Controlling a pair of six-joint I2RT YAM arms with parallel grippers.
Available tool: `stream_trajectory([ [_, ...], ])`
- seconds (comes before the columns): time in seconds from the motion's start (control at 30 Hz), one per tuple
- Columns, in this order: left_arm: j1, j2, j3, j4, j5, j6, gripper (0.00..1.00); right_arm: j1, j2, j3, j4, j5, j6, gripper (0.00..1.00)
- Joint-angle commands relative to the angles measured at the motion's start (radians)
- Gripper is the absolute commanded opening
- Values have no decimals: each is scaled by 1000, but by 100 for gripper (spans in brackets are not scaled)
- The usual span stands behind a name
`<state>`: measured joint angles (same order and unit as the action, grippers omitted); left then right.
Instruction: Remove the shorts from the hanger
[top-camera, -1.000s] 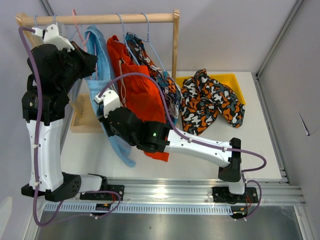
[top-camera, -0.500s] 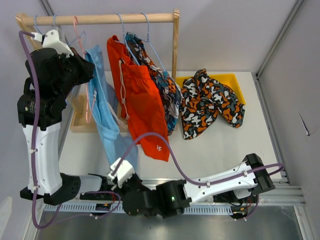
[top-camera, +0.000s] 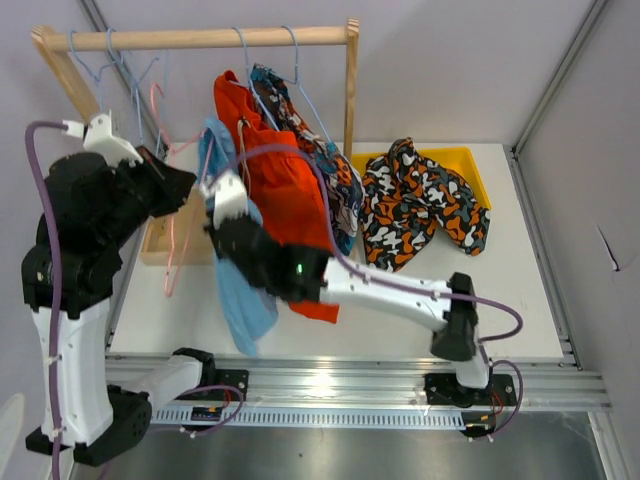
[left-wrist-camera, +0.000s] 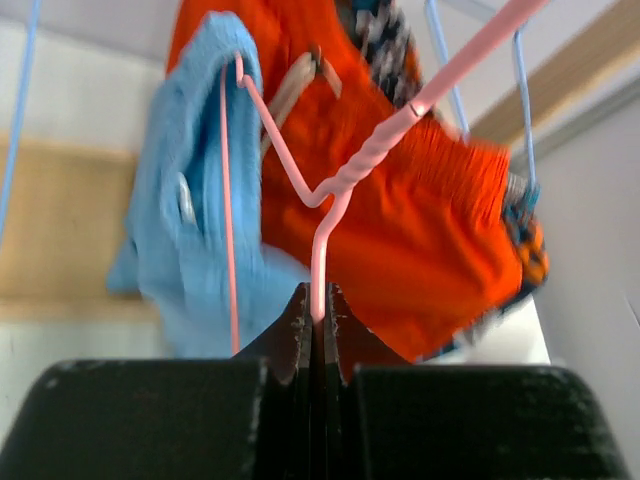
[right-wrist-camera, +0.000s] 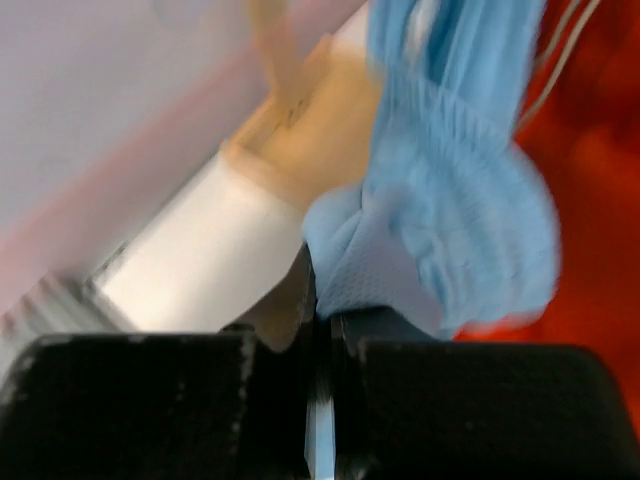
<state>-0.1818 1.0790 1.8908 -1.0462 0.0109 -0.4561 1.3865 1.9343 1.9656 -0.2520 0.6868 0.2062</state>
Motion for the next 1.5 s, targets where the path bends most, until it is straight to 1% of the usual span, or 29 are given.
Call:
stream_trajectory([
  [0.0,4,-111,-132,-54,86,-73,0,-108,106,363,-68,-128,-108,0],
  [0.1,4,-195,-220,-86,115,-82,0,-165,169,482,-142,-161,-114,0],
  [0.17,4,-223,-216,-107,103,-85,0,-179,144,431,-162,-167,-71,0],
  [0.2,4,-228,-207,-123,92,-82,0,-175,77,376,-155,-165,-51,0],
  [0.23,4,-231,-196,-127,74,-82,0,-169,31,219,-118,-167,-16,0],
  [0.27,4,-237,-149,-129,32,-82,0,-138,-21,117,-77,-153,-11,0],
  [0.3,4,-241,-136,-118,11,-81,0,-115,-135,-90,10,-132,-10,0],
  [0.4,4,-252,-62,-97,-46,-66,0,3,-302,-365,112,21,-24,0],
  [0.43,4,-249,-33,-98,-48,-59,0,37,-410,-513,137,77,-24,0],
  [0.47,4,-245,-24,-103,-49,-53,0,70,-466,-578,146,179,-25,0],
  [0.5,4,-237,-25,-106,-49,-49,0,135,-527,-638,148,221,-28,0],
  [0.53,4,-238,-36,-103,-48,-46,0,164,-651,-689,131,262,-31,0],
  [0.57,4,-244,-54,-94,-45,-46,0,192,-711,-742,97,345,-9,0],
  [0.63,4,-271,-133,-68,-38,-46,0,276,-870,-758,-30,442,10,0],
  [0.7,4,-298,-217,-35,-35,-44,0,342,-951,-749,-155,584,6,0],
  [0.8,4,-344,-293,21,-29,-49,0,344,-1037,-674,-294,696,-11,0],
  [0.83,4,-347,-300,29,-23,-50,0,324,-1048,-656,-288,755,-49,0],
  [0.87,4,-344,-311,37,-19,-50,0,307,-1066,-639,-271,763,-88,0],
  [0.9,4,-344,-327,38,-19,-47,0,284,-1075,-625,-171,757,-205,0],
  [0.97,4,-340,-338,46,-19,-43,0,156,-1086,-623,-51,662,-327,0],
  [1.03,4,-341,-352,58,-19,-36,0,36,-1057,-562,-56,553,-337,0],
  [1.07,4,-343,-357,61,-19,-26,0,-103,-1039,-533,-76,431,-326,0],
  [1.13,4,-346,-367,69,-19,-15,0,-252,-956,-426,-136,289,-303,0],
  [1.17,4,-344,-372,71,-19,-6,0,-391,-924,-386,-156,161,-277,0],
  [1.23,4,-346,-389,80,-19,0,0,-519,-827,-309,-181,50,-263,0],
  [1.27,4,-347,-394,84,-19,8,0,-629,-796,-228,-185,-46,-252,0],
  [1.33,4,-349,-410,97,-17,16,0,-723,-697,-141,-179,-117,-243,0],
  [1.4,4,-349,-432,106,-19,23,0,-841,-617,30,-194,-211,-234,0],
  [1.47,4,-352,-443,118,12,31,0,-894,-473,169,-214,-239,-238,0],
])
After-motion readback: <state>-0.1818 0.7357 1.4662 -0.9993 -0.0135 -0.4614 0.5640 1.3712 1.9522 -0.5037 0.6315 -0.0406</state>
